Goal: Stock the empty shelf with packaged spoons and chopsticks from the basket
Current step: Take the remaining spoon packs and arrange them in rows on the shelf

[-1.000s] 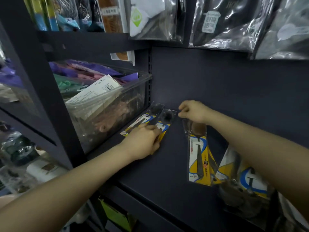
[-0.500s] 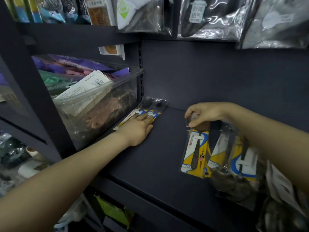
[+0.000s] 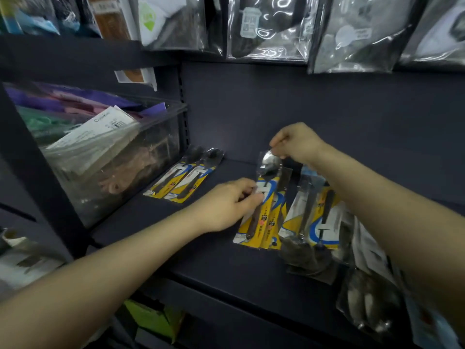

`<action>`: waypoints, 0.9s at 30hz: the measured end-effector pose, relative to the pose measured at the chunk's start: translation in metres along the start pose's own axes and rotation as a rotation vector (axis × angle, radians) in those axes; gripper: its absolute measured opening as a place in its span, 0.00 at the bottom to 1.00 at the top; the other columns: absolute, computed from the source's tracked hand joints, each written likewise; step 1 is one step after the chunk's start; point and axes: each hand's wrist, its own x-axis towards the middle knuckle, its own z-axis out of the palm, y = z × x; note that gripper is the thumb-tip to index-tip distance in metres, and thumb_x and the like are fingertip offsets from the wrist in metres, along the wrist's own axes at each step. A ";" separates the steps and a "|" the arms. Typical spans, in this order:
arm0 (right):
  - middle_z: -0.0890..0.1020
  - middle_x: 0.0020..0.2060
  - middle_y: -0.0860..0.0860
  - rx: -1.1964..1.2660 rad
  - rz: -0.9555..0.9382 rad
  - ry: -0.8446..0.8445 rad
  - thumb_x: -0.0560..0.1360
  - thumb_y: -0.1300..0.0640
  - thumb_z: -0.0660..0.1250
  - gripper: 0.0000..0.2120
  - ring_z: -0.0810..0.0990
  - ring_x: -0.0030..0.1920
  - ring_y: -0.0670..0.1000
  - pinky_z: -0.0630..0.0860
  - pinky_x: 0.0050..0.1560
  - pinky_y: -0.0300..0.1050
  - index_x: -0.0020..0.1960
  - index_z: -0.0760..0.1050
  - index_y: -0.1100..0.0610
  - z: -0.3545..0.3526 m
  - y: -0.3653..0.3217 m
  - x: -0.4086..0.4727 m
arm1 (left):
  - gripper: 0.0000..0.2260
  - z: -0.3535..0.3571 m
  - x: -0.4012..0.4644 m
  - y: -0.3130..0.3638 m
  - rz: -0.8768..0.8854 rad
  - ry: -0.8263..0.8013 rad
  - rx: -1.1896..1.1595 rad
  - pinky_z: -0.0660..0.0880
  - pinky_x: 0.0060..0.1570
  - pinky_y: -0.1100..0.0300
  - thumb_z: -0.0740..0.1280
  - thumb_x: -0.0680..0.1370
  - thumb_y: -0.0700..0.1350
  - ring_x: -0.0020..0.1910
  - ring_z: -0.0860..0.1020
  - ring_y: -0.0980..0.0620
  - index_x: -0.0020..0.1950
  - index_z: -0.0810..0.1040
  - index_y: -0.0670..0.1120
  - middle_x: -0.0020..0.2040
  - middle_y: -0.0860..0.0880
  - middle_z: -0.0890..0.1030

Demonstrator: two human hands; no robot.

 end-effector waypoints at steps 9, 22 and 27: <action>0.80 0.41 0.56 -0.176 -0.037 -0.116 0.73 0.60 0.68 0.10 0.79 0.43 0.52 0.73 0.44 0.42 0.51 0.78 0.66 0.019 -0.002 -0.004 | 0.17 -0.017 -0.004 -0.025 -0.218 0.340 -0.130 0.63 0.37 0.66 0.66 0.75 0.42 0.48 0.77 0.48 0.63 0.70 0.46 0.45 0.49 0.77; 0.72 0.28 0.52 0.045 0.205 -0.072 0.74 0.59 0.68 0.13 0.68 0.28 0.47 0.66 0.26 0.34 0.31 0.71 0.57 0.001 0.018 -0.013 | 0.16 -0.023 0.040 -0.065 -0.182 0.109 0.459 0.68 0.55 0.52 0.59 0.78 0.51 0.59 0.71 0.40 0.63 0.72 0.46 0.60 0.41 0.75; 0.70 0.27 0.52 0.195 0.135 -0.068 0.77 0.61 0.62 0.12 0.66 0.27 0.48 0.64 0.25 0.38 0.34 0.68 0.56 0.020 -0.008 -0.004 | 0.24 -0.020 0.038 -0.073 -0.115 0.059 0.440 0.60 0.68 0.53 0.49 0.77 0.57 0.66 0.67 0.43 0.65 0.72 0.48 0.67 0.45 0.71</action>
